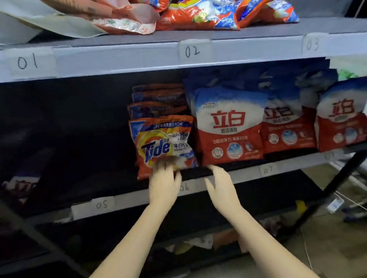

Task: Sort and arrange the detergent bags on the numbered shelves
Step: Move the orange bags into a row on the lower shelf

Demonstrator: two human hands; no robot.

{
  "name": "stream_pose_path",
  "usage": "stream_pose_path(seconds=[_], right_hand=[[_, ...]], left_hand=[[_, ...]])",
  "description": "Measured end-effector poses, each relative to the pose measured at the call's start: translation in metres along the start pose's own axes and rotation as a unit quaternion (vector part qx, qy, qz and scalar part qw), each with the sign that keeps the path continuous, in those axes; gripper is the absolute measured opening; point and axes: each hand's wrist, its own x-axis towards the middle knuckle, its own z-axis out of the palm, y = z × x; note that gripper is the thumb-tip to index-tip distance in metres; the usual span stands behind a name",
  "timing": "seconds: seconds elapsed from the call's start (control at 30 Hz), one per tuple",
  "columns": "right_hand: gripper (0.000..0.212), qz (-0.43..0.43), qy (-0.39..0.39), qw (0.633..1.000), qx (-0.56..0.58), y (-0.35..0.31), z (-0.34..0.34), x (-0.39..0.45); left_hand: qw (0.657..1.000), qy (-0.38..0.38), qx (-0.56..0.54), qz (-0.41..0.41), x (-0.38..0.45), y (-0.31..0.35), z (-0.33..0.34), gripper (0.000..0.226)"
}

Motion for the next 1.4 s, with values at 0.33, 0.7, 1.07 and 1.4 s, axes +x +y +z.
stream_pose_path(seconds=[0.33, 0.7, 1.07, 1.4], right_hand=[[0.041, -0.129, 0.166, 0.975, -0.076, -0.039, -0.186, 0.000], [0.036, -0.129, 0.166, 0.976, -0.055, -0.090, -0.307, 0.151], [0.041, 0.127, -0.065, 0.888, 0.437, -0.104, -0.317, 0.293], [0.037, 0.117, 0.037, 0.885, 0.448, -0.107, -0.302, 0.317]], left_hand=[[0.891, 0.173, -0.020, 0.419, 0.031, 0.141, -0.088, 0.034], [0.943, 0.155, 0.071, 0.284, 0.198, 0.225, -0.175, 0.051], [0.953, 0.108, 0.179, 0.219, 0.301, 0.272, -0.148, 0.036], [0.961, 0.110, 0.111, 0.230, 0.306, 0.261, -0.150, 0.030]])
